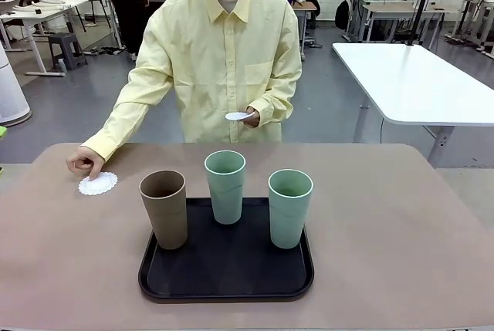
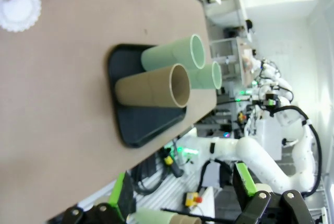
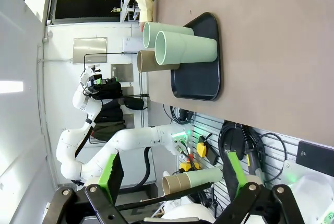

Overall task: Place coasters on the table and set cups on them.
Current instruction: Pick up one Reusable plastic cup and place it on a coaster set by the human.

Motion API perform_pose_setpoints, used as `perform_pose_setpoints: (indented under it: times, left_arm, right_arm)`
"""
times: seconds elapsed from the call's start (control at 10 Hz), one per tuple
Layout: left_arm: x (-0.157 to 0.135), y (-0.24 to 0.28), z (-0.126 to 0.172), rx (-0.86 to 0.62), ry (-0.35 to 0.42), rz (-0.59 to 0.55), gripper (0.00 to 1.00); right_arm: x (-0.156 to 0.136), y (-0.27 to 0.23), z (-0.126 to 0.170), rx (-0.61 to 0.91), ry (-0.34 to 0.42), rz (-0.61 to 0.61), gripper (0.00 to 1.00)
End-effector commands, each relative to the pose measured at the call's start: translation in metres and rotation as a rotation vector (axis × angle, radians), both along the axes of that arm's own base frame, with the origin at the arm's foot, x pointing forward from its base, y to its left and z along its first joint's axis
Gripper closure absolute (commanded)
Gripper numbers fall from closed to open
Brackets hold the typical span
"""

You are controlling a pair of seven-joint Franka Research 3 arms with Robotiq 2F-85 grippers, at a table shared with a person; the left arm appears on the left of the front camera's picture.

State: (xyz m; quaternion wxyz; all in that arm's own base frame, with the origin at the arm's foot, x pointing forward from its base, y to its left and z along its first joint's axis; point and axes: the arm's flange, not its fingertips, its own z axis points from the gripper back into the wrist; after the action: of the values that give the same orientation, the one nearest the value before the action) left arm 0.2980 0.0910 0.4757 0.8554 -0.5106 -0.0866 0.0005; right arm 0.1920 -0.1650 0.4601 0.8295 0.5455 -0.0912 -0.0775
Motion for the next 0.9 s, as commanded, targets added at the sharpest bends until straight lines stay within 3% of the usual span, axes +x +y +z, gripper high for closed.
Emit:
perform_pose_setpoints:
  times: [0.0, 0.6, 0.8]
  left_arm:
    - [0.002, -0.001, 0.001, -0.010, -0.015, -0.012, 0.00]
    - [0.000, 0.000, 0.000, 0.000, 0.000, 0.000, 0.00]
    - [0.027, -0.017, 0.028, 0.166, -0.359, -0.240, 0.00]
  right_arm:
    - [0.001, -0.002, 0.000, 0.008, -0.019, 0.003, 0.00]
    - [0.001, -0.002, 0.000, 0.008, -0.019, 0.003, 0.00]
    - [0.001, -0.002, 0.000, 0.008, -0.019, 0.003, 0.00]
